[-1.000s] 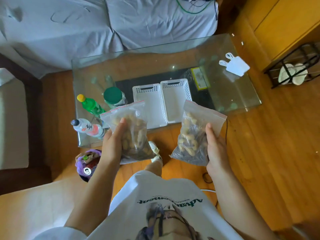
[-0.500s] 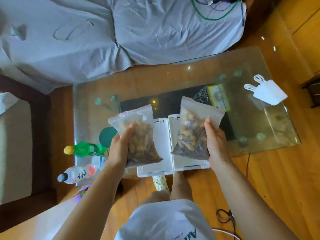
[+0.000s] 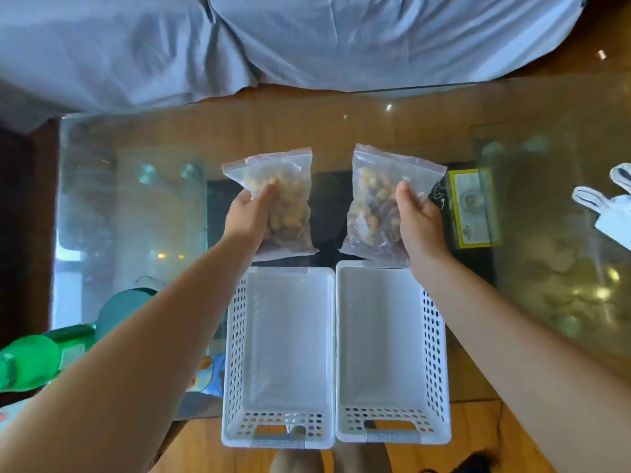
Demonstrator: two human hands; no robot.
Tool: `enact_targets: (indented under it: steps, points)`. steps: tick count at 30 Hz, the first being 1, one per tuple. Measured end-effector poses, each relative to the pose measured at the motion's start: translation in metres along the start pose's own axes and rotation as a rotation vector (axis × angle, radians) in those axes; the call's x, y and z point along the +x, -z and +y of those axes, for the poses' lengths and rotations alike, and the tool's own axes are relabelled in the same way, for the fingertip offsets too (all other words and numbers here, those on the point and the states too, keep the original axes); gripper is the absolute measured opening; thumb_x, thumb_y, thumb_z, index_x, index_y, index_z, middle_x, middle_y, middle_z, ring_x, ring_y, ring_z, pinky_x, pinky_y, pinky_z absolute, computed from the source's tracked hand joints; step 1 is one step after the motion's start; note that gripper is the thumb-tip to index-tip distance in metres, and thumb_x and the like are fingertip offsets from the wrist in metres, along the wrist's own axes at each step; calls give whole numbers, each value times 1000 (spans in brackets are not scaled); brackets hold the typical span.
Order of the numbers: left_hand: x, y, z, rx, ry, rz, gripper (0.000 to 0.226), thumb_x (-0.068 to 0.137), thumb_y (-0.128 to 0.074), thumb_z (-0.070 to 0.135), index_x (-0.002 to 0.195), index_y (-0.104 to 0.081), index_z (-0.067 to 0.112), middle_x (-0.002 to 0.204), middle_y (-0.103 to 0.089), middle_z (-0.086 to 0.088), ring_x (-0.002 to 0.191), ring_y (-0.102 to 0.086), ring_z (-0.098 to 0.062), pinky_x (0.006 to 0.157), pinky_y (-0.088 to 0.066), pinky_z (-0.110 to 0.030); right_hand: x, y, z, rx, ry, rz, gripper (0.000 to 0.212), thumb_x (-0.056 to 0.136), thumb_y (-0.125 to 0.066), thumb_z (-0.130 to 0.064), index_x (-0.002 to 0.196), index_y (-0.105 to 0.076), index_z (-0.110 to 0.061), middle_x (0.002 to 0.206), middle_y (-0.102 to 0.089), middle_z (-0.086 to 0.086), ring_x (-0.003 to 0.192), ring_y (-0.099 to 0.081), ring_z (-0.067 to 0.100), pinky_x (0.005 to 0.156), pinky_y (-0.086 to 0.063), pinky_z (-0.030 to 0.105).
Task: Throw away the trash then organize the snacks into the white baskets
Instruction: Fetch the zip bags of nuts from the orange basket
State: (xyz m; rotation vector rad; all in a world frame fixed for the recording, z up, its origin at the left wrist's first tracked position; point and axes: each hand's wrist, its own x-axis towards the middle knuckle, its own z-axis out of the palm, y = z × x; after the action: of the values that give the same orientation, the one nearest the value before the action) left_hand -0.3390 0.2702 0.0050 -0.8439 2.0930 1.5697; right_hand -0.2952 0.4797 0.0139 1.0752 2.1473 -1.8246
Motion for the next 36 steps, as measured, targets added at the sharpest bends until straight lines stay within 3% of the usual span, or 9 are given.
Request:
enact_targets:
  steps: [3, 5, 8, 10, 14, 22, 28, 32, 36]
  points:
    - [28, -11, -15, 92, 35, -26, 32, 88, -46, 56, 88, -57, 25, 65, -62, 6, 51, -59, -9, 50, -44, -22, 24, -18, 15, -56, 23, -52, 44, 94, -47, -39, 56, -65, -47, 54, -59, -23, 50, -54, -9, 50, -41, 4]
    - [40, -16, -23, 133, 73, -48, 35, 90, -41, 58, 88, -54, 25, 59, -62, 7, 44, -57, -8, 46, -42, -20, 36, -28, 22, -89, -8, -101, 44, 94, -46, -39, 55, -65, -45, 53, -61, -26, 50, -55, -12, 49, -42, 4]
    - [56, -20, -33, 154, 138, -72, 41, 91, -37, 60, 104, -53, 23, 80, -63, 4, 66, -59, -12, 51, -45, -25, 56, -41, 36, -146, -86, -139, 41, 94, -45, -43, 59, -63, -30, 63, -62, -20, 62, -57, -5, 53, -42, 14]
    - [62, -22, -39, 137, 166, -77, 45, 91, -36, 60, 109, -53, 23, 86, -64, 2, 76, -62, -15, 66, -54, -31, 64, -47, 44, -160, -138, -154, 34, 94, -44, -46, 66, -56, -29, 75, -58, -16, 71, -54, 1, 56, -37, 18]
    - [70, -23, -46, 162, 179, -65, 47, 90, -35, 61, 110, -55, 23, 109, -66, -3, 101, -63, -23, 95, -49, -42, 74, -57, 53, -219, -203, -214, 28, 93, -41, -50, 79, -52, -29, 79, -53, -15, 72, -49, -1, 55, -34, 18]
    - [75, -22, -44, 228, 223, -84, 54, 91, -40, 57, 123, -52, 16, 119, -61, -7, 106, -59, -25, 95, -47, -37, 80, -65, 56, -303, -250, -245, 44, 93, -39, -52, 123, -53, -22, 101, -55, -6, 79, -50, 7, 57, -34, 19]
    - [77, -28, -39, 524, 173, 30, 61, 90, -36, 59, 131, -49, 15, 136, -42, -9, 125, -40, -30, 105, -35, -44, 83, -67, 59, -347, -242, -195, 54, 92, -40, -53, 132, -48, -18, 134, -47, 7, 120, -50, 25, 98, -44, 38]
    - [82, -27, -41, 406, 186, -32, 55, 90, -43, 54, 123, -53, 11, 113, -62, -8, 99, -60, -25, 80, -49, -34, 83, -67, 57, -321, -216, -202, 51, 91, -43, -51, 131, -48, -20, 132, -51, 5, 122, -49, 24, 103, -42, 44]
    - [77, -24, -42, 353, 186, -9, 54, 90, -46, 51, 127, -46, 11, 102, -55, -2, 73, -51, -12, 54, -35, -21, 83, -60, 54, -327, -226, -200, 50, 91, -46, -48, 130, -46, -18, 132, -49, 6, 118, -49, 25, 98, -43, 41]
